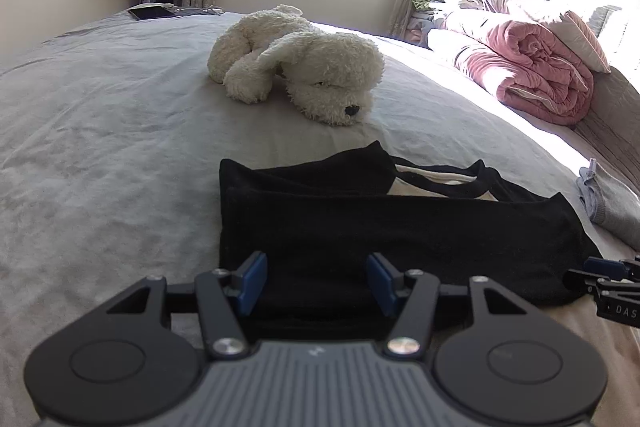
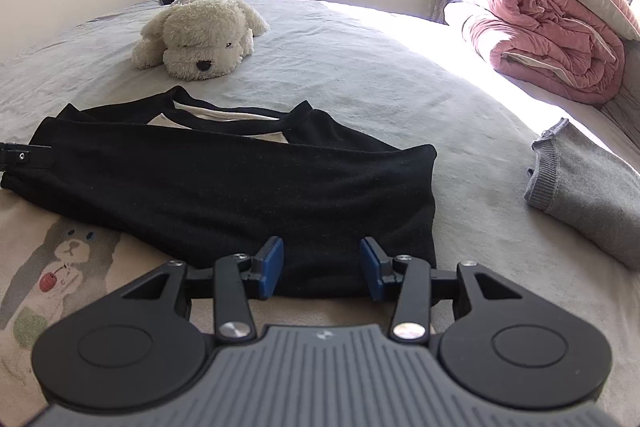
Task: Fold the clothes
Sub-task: 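Open both grippers and withdraw from the black bundle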
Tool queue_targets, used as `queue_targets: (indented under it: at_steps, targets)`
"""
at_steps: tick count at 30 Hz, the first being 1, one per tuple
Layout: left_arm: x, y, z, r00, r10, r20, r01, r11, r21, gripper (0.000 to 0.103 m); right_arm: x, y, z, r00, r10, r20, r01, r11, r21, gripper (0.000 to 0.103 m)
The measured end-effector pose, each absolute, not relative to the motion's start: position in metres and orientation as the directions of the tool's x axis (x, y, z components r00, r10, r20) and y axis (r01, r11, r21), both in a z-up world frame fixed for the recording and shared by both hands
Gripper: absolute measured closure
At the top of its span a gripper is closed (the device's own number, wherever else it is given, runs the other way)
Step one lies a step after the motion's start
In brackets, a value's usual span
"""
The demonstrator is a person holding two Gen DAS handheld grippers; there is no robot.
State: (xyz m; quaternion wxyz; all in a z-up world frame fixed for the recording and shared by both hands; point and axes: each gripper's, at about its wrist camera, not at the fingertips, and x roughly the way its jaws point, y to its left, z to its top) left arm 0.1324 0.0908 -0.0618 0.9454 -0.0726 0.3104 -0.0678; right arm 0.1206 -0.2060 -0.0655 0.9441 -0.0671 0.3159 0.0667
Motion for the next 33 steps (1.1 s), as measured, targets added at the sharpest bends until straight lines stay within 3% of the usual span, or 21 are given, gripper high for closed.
queue_targets:
  at_steps: [6,11,19,25,33]
  targets:
    - [0.128,0.083,-0.059,0.834,-0.192,-0.518,0.115,0.978,-0.177,0.039,0.127,-0.2,-0.06,0.836,0.133,-0.532,-0.159,0.987,-0.003,0.056]
    - [0.136,0.072,-0.075,0.805,-0.166,-0.569,0.116,0.986,-0.124,0.036,0.137,-0.193,-0.089,0.82,0.13,-0.558,-0.17,0.985,-0.02,0.055]
    - [0.131,0.071,-0.076,0.806,-0.139,-0.576,0.117,0.99,-0.076,0.036,0.124,-0.21,-0.075,0.769,0.145,-0.623,-0.176,0.984,0.013,0.055]
    - [0.125,0.069,-0.068,0.833,-0.173,-0.526,0.129,0.985,-0.118,0.036,0.125,-0.209,-0.06,0.802,0.152,-0.578,-0.164,0.986,0.033,0.055]
    - [0.128,0.057,-0.081,0.805,-0.183,-0.564,0.175,0.982,-0.07,0.029,0.152,-0.213,-0.077,0.801,0.123,-0.585,-0.142,0.99,0.015,0.056]
